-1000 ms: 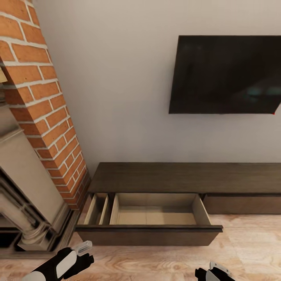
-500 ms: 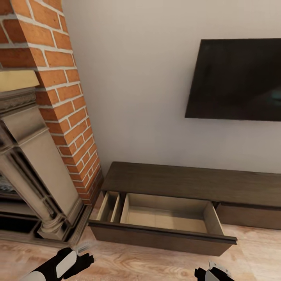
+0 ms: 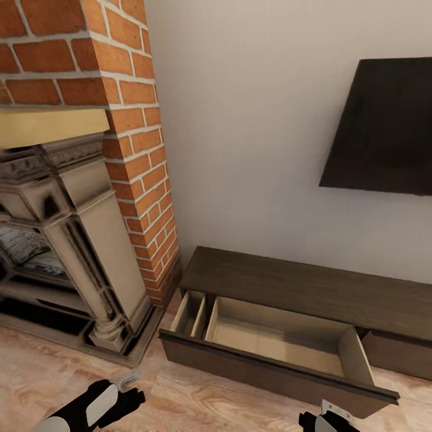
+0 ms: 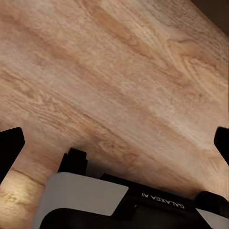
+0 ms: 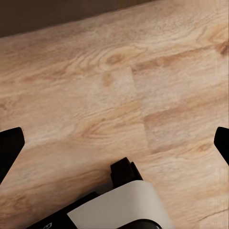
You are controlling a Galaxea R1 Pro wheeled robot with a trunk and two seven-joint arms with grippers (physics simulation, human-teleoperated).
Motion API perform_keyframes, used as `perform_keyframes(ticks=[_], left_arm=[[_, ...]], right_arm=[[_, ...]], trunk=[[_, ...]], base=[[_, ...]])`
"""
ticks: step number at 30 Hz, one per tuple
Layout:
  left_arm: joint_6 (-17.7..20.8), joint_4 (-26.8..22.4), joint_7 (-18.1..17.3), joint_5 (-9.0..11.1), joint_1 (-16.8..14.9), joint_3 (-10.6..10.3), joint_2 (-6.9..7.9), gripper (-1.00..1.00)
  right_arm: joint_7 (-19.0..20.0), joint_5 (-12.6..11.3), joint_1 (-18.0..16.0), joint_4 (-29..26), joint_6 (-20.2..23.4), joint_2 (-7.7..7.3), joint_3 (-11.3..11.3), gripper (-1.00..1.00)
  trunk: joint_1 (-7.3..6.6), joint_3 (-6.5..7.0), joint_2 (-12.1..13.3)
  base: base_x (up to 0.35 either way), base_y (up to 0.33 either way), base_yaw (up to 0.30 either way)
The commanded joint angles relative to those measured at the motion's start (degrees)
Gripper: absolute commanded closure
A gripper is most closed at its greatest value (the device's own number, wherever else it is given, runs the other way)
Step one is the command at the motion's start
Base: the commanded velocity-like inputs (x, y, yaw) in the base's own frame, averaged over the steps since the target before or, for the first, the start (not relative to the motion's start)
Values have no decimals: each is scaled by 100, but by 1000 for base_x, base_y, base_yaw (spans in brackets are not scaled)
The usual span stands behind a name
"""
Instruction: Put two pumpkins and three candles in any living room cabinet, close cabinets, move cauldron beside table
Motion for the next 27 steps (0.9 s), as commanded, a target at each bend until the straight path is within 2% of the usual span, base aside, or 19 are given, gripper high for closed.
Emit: perform_keyframes(ticks=[1, 17, 27], left_arm=[[12, -21, 48, 61, -4, -39, 5, -100], [12, -33, 48, 63, -4, -47, 5, -100], [12, -27, 48, 58, -4, -47, 13, -100]], right_arm=[[-42, -28, 1, -22, 36, -4, 43, -100], [-42, -28, -2, -22, 36, 45, 51, -100], [4, -34, 1, -22, 93, 117, 51, -100]], trunk=[[0, -6, -3], [0, -6, -3], [-220, 174, 398]], base=[[0, 0, 291], [0, 0, 291], [0, 0, 291]])
